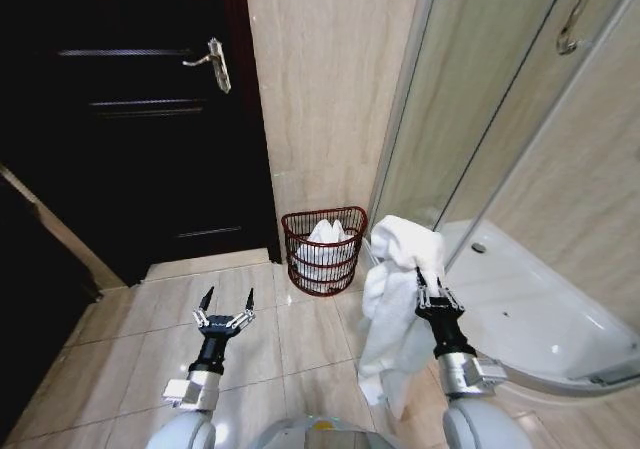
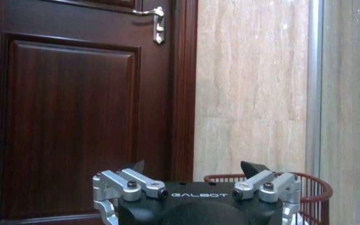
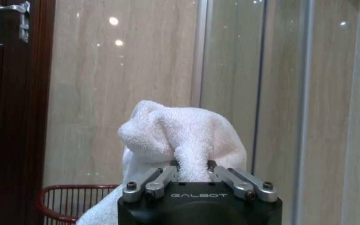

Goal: Discard the used towel into the hamper.

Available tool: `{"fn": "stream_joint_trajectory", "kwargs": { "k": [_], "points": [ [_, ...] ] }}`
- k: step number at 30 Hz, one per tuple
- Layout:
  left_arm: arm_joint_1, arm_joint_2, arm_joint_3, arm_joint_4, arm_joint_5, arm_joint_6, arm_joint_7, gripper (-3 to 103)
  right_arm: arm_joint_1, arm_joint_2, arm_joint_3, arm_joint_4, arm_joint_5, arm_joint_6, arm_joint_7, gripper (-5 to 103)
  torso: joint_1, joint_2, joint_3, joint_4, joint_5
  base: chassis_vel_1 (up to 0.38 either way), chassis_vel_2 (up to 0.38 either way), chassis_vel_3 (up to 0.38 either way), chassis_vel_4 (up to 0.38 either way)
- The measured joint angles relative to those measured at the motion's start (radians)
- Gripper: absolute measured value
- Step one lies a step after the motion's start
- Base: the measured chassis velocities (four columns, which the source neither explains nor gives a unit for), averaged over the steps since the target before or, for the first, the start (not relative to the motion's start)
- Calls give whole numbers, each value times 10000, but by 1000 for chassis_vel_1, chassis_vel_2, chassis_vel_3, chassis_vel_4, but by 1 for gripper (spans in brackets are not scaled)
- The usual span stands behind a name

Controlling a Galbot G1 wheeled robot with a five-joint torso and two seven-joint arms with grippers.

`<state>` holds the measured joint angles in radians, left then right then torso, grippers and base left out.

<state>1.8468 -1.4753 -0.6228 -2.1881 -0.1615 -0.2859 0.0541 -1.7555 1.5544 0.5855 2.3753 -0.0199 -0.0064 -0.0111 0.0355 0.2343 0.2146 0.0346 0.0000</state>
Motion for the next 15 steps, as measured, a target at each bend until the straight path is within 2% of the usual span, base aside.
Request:
{"fn": "stream_joint_trajectory", "kwargs": {
  "k": [15],
  "points": [
    [19,-54,35,-6,91,-24,26,100,104,-26,-107,-157,4,-12,9,16,194,610,412,1,0,29,28,-26,-27]
  ]
}}
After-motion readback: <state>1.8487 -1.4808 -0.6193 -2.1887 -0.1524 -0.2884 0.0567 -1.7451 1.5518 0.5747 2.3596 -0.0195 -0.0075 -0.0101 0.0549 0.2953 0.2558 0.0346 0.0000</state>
